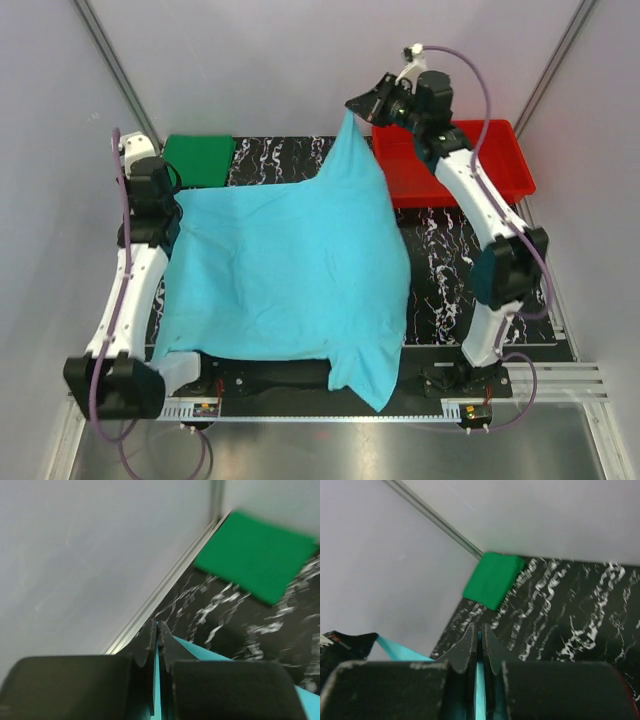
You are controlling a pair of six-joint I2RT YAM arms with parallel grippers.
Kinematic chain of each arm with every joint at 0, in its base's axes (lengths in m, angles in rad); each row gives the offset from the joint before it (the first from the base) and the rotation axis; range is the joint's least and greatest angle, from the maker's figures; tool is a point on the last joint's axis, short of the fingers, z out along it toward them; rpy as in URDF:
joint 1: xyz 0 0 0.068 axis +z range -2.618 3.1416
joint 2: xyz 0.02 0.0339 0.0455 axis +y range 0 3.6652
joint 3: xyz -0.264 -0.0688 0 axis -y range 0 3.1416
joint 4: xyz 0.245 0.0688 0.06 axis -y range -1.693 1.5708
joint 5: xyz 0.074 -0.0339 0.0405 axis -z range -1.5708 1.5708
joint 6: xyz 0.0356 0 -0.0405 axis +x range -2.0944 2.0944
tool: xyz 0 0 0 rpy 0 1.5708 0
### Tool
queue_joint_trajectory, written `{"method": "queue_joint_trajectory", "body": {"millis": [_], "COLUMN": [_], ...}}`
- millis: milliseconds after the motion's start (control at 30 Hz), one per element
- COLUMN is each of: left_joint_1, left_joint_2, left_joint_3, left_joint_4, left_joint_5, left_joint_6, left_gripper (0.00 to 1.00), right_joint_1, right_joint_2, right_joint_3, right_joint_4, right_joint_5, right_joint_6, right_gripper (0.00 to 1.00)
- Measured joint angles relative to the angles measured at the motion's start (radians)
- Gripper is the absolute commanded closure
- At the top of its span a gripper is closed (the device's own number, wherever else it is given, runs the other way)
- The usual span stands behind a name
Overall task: Fold and stack the t-shirts
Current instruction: Flatten the tshirt out, then fold the tshirt
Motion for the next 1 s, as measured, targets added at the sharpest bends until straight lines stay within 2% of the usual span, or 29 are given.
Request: {"method": "queue_joint_trajectory", "body": {"millis": [167, 367, 533, 733, 867, 1000], "left_joint_1": [0.147, 0.203, 0.208, 0.208, 0.208, 0.209], "left_joint_2": [0.171, 0.462, 0.586, 0.596, 0.596, 0.596], "left_joint_3": [-0.084, -0.008, 0.046, 0.074, 0.081, 0.08], "left_joint_4": [0.068, 0.128, 0.113, 0.095, 0.063, 0.031], "left_joint_5": [0.036, 0.105, 0.137, 0.15, 0.142, 0.137], "left_joint_6": [-0.035, -0.054, -0.088, -0.129, -0.148, -0.158], "left_gripper": [1.0, 1.0, 1.0, 1.0, 1.0, 1.0], "right_joint_1": [0.001, 0.001, 0.001, 0.001, 0.001, 0.001], "right_joint_2": [0.273, 0.499, 0.553, 0.566, 0.565, 0.536], "right_joint_3": [0.081, 0.255, 0.324, 0.399, 0.375, 0.277], "right_joint_4": [0.003, -0.05, -0.073, -0.111, -0.117, -0.137], "right_joint_5": [-0.012, -0.015, -0.015, -0.015, -0.013, -0.011], "right_joint_6": [-0.023, -0.024, -0.024, -0.025, -0.023, -0.018], "right_gripper": [1.0, 1.0, 1.0, 1.0, 1.0, 1.0]}}
